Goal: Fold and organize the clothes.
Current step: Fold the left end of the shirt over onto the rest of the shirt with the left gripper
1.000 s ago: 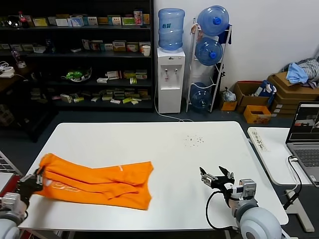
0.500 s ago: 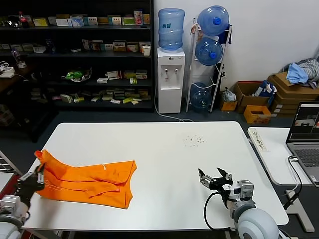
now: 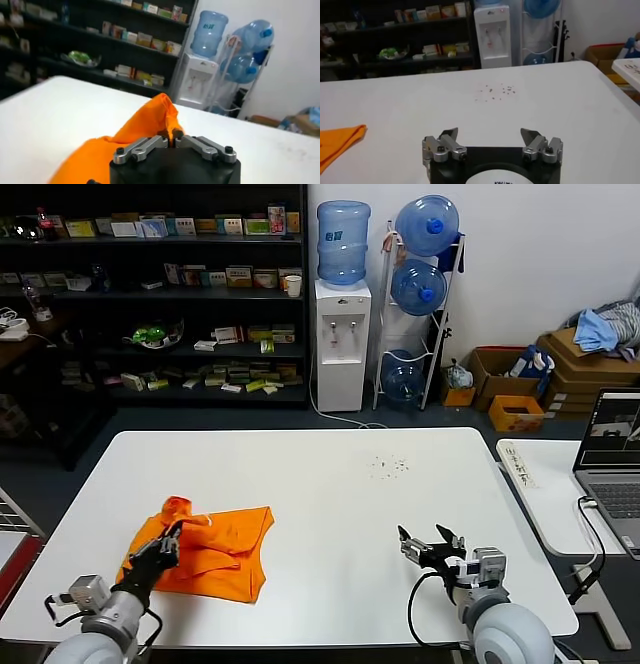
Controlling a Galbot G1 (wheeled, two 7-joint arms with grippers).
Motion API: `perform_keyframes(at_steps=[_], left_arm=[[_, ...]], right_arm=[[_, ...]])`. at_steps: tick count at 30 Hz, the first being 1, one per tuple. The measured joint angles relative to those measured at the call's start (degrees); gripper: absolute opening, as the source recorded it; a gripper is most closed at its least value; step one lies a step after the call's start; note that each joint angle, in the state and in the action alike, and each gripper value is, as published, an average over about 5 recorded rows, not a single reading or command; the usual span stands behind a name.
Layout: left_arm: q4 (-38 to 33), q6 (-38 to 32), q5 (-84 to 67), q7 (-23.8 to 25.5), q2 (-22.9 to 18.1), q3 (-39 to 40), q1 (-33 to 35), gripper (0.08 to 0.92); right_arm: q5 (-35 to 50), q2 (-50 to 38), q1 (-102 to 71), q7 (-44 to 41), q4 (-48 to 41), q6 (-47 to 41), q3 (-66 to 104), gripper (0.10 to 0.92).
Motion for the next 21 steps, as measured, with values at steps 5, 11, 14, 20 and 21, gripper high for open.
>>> perform_keyframes(at_steps=[5, 11, 14, 20, 21], left_arm=[[-0.35, 1.03, -2.34, -1.36, -1.5, 3.78, -2.82, 0.129], [-0.19, 1.57, -3.19, -2.46, -2.84, 7.13, -5.61, 0.129], [0.2, 1.8, -3.1, -2.74, -3.09, 8.29, -6.59, 0.129], [0.6, 2.29, -2.13, -2.01, -3.07, 9.1, -6.79, 0.147], [0.56, 2.31, -2.03, -1.72, -3.09, 9.16, -6.73, 0.164]], right_arm=[[0.0, 0.06, -0.23, 0.08, 0.01, -0.06, -0.02, 0.823], [0.04, 0.14, -0.35, 0.18, 0.05, -0.08, -0.1, 0.823], [0.14, 0.16, -0.33, 0.22, 0.14, -0.1, -0.16, 0.823], [0.26, 0.1, -0.28, 0.21, 0.09, -0.06, -0.22, 0.823], [0.27, 0.14, -0.23, 0.2, 0.07, -0.05, -0.29, 0.823]])
